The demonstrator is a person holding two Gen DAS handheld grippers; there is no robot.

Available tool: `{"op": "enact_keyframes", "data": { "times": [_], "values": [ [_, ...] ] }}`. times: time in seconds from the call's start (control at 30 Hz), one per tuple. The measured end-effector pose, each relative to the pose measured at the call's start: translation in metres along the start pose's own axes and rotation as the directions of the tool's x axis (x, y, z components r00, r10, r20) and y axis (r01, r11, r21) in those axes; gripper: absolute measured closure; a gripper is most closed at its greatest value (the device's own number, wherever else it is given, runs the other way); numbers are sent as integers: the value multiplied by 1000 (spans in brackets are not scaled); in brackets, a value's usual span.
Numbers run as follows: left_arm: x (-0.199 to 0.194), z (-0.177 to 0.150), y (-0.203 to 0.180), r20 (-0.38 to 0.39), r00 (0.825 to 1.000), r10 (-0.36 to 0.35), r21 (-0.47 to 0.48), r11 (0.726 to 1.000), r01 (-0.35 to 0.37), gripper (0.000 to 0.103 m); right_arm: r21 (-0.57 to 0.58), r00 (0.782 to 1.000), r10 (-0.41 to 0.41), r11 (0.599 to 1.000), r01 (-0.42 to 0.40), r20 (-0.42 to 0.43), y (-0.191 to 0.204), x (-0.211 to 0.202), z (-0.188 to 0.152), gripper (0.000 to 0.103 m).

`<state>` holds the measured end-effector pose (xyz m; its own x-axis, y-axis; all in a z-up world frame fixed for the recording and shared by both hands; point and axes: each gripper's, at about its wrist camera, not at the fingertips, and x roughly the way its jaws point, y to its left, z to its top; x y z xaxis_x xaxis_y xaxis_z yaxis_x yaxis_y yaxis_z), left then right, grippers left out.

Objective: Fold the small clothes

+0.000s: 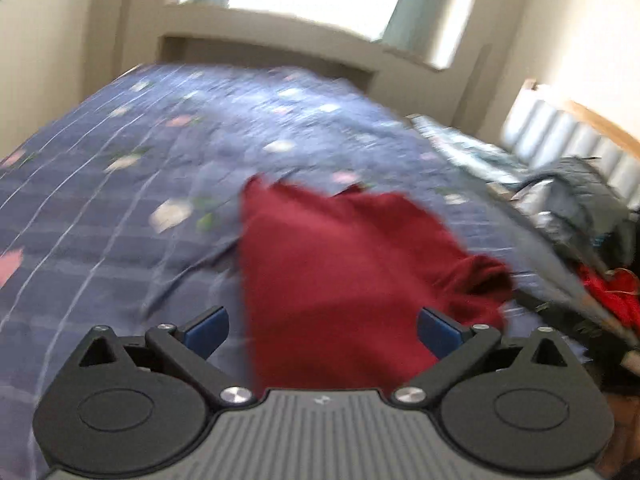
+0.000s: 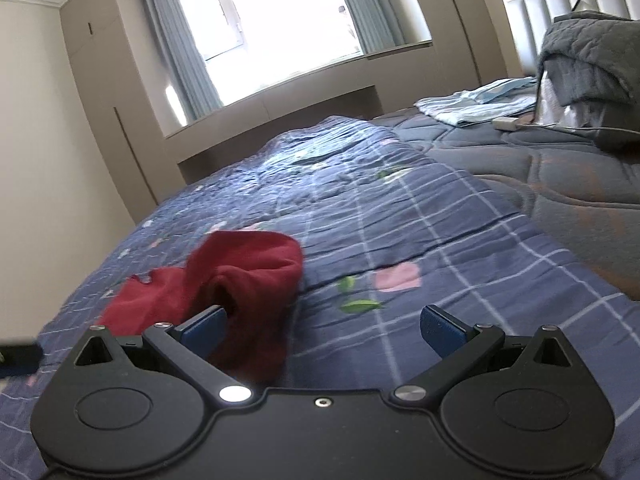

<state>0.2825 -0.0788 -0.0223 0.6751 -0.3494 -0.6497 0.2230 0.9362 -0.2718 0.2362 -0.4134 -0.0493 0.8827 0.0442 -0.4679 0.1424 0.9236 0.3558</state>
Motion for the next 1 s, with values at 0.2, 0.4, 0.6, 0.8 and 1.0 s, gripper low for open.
{"op": "enact_keyframes", "data": {
  "times": [0.2,0.4,0.6,0.8,1.0],
  "values": [
    [16,-3,52,-57,994,-96,-302,950,75,1,110,997,77,991,-75,-19,10,13,16,0],
    [39,0,61,-94,980,-177,-371,920,130,13,256,992,88,965,-61,-95,10,51,33,1],
    [46,8,51,-125,975,-186,-295,945,142,75,290,990,73,956,-34,-124,15,62,26,44],
    [33,11,67,-73,972,-223,-308,932,190,84,257,993,87,964,-64,-80,23,44,18,76],
    [43,-6,75,-89,971,-222,-308,933,185,73,187,996,31,982,-15,-87,15,42,-4,81]
  ]
}}
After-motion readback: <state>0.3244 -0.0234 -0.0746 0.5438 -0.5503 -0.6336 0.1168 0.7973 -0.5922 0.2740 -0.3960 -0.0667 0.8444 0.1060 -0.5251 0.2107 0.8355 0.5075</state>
